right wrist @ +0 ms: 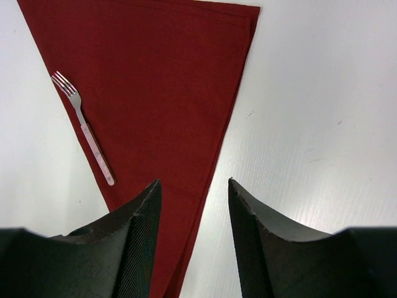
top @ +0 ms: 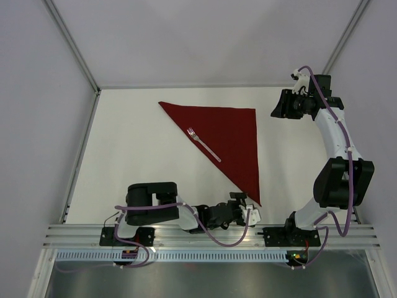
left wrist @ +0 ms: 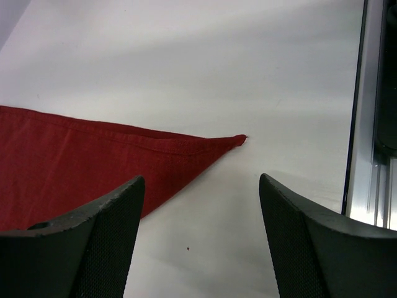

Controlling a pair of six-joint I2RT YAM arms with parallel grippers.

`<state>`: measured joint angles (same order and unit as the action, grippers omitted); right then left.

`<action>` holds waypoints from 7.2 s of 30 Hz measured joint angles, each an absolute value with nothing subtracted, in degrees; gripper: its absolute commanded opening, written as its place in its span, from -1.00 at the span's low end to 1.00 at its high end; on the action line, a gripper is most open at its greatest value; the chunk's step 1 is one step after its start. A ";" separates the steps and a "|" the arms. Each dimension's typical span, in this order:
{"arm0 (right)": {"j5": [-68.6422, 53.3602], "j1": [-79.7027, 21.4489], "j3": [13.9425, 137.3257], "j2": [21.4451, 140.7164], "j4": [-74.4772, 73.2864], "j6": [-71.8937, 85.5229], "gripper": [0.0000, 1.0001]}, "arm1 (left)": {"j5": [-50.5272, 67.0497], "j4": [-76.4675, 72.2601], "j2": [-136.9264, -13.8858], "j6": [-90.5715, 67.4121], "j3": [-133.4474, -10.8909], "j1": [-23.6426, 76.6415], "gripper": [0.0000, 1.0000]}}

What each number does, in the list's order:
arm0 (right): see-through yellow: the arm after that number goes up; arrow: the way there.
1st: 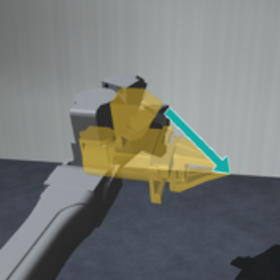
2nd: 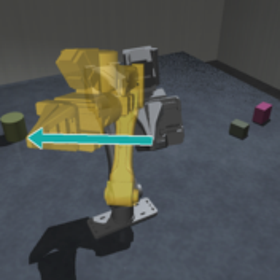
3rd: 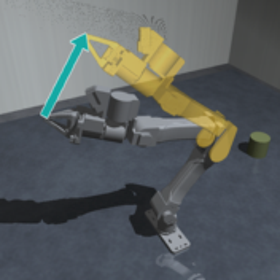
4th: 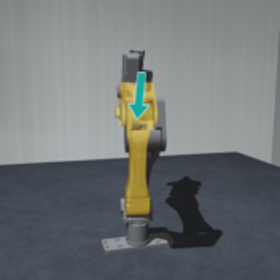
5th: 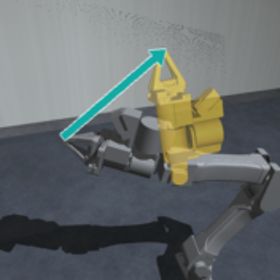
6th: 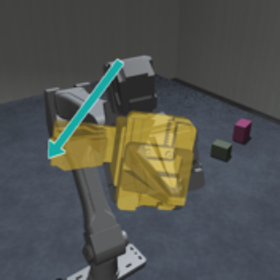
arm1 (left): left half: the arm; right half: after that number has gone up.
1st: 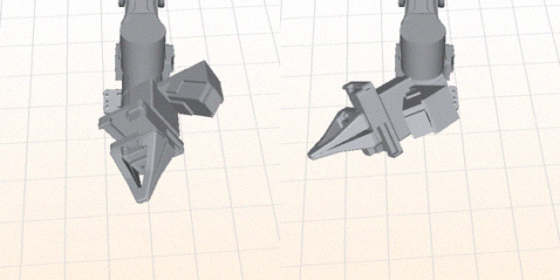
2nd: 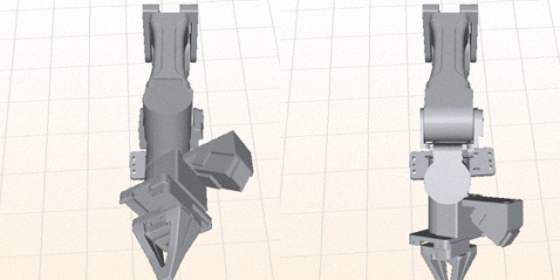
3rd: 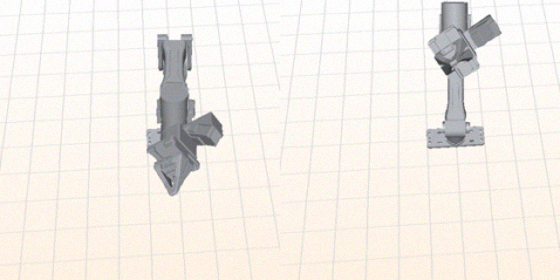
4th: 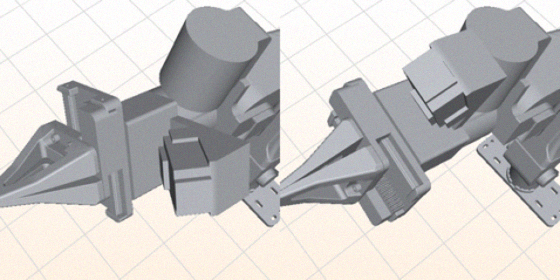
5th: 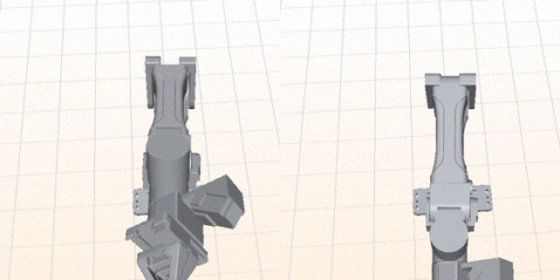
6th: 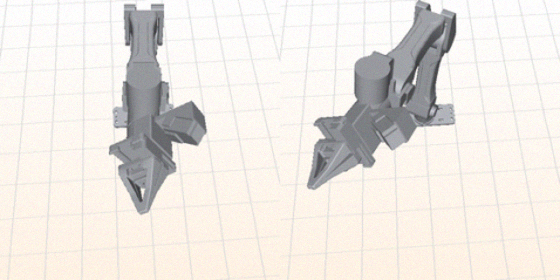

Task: Fold the napkin, place the utensils inside, and roll it up
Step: Fold the napkin at the center of the board.

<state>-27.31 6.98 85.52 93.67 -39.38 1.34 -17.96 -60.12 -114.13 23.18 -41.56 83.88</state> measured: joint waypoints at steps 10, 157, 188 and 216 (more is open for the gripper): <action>-27.31 6.98 85.52 93.21 -39.33 1.54 0.01 | -15.35 -58.83 -117.30 23.18 -44.75 83.92 0.36; -27.57 6.98 83.70 92.86 -38.13 1.72 -0.12 | -5.85 -36.45 -107.26 -23.35 -56.14 31.22 -0.95; -27.59 6.90 83.70 93.76 -38.13 1.72 -0.12 | -2.42 -32.01 -110.10 -27.62 -58.61 26.04 0.04; -27.79 5.67 83.70 95.64 -38.11 1.52 -0.14 | -3.07 -6.70 -126.67 -39.51 -89.60 6.83 0.68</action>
<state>-27.79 5.67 83.70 95.64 -38.11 1.52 -3.07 -6.70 -126.67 -39.51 -89.60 6.83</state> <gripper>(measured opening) 0.436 0.853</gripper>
